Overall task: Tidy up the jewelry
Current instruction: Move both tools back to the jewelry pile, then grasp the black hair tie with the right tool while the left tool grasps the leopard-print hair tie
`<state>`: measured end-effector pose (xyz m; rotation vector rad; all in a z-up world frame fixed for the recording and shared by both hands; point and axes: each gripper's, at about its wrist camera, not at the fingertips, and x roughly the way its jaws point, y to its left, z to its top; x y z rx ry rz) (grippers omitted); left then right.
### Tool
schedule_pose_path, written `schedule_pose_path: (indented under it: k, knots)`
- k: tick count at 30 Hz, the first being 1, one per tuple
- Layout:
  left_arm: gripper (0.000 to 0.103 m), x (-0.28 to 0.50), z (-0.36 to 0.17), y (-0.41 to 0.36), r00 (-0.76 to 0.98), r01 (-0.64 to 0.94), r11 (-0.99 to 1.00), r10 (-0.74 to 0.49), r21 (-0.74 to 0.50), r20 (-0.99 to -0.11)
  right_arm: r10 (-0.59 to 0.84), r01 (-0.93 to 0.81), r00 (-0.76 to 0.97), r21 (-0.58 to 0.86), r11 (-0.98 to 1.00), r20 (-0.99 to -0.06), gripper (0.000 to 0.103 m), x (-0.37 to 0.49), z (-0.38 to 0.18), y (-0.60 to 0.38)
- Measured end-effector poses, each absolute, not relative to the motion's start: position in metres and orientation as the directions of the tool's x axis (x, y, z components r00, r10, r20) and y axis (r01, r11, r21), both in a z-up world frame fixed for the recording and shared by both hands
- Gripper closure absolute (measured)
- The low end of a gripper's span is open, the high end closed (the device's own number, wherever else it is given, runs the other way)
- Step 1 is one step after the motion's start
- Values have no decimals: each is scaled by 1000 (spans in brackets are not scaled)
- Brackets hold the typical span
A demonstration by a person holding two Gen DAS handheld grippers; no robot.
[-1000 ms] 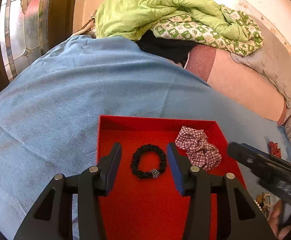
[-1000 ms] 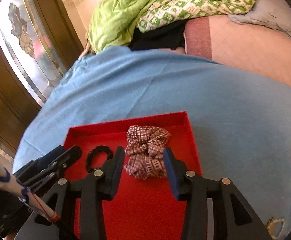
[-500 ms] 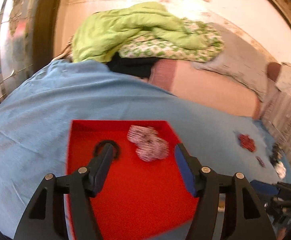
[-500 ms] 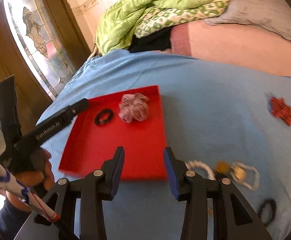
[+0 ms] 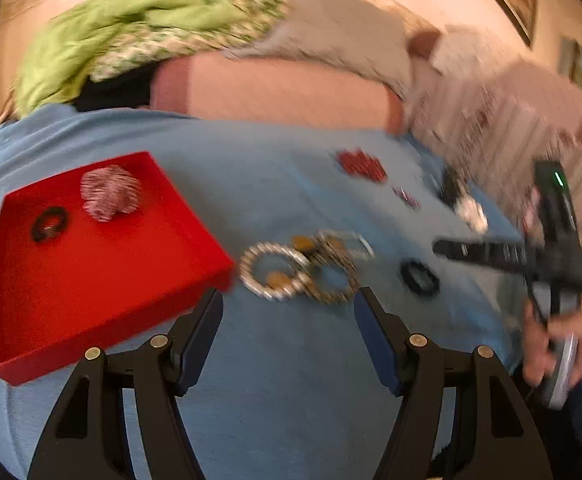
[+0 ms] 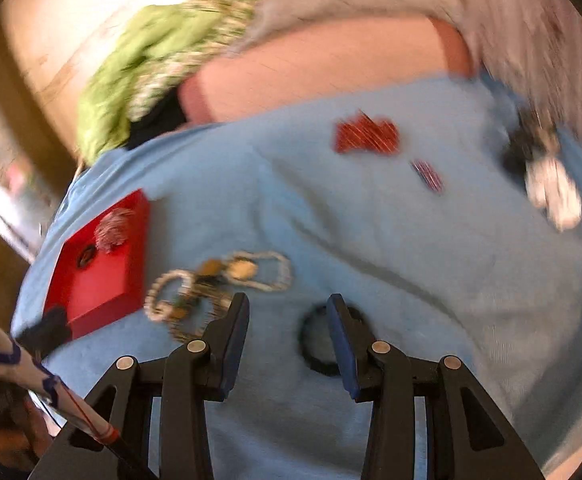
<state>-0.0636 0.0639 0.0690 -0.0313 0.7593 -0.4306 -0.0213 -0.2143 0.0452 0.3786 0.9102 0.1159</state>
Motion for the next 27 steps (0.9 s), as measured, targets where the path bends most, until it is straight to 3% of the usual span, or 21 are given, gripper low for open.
schedule_pose_path:
  k: [5, 11, 16, 18, 24, 27]
  knots:
    - [36, -61, 56, 50, 609, 377, 910, -385, -174, -693, 268, 165, 603, 446, 880, -752, 59, -24, 32, -256]
    - [36, -46, 49, 45, 594, 365, 909, -393, -200, -702, 267, 109, 556, 388, 915, -787, 60, -18, 21, -242]
    - [36, -49, 49, 31, 580, 426, 887, -420, -179, -699, 109, 50, 497, 153, 987, -861, 73, -8, 6, -211]
    - [36, -49, 48, 22, 574, 454, 875, -430, -167, -697, 48, 35, 515, 78, 996, -856, 94, -10, 9, -206]
    - [37, -33, 38, -3, 545, 501, 852, -447, -152, -710, 95, 57, 613, 164, 985, -785, 95, -23, 30, -222]
    - [49, -24, 31, -15, 522, 517, 844, -445, -146, -727, 130, 49, 623, 205, 978, -771, 95, -24, 34, -225]
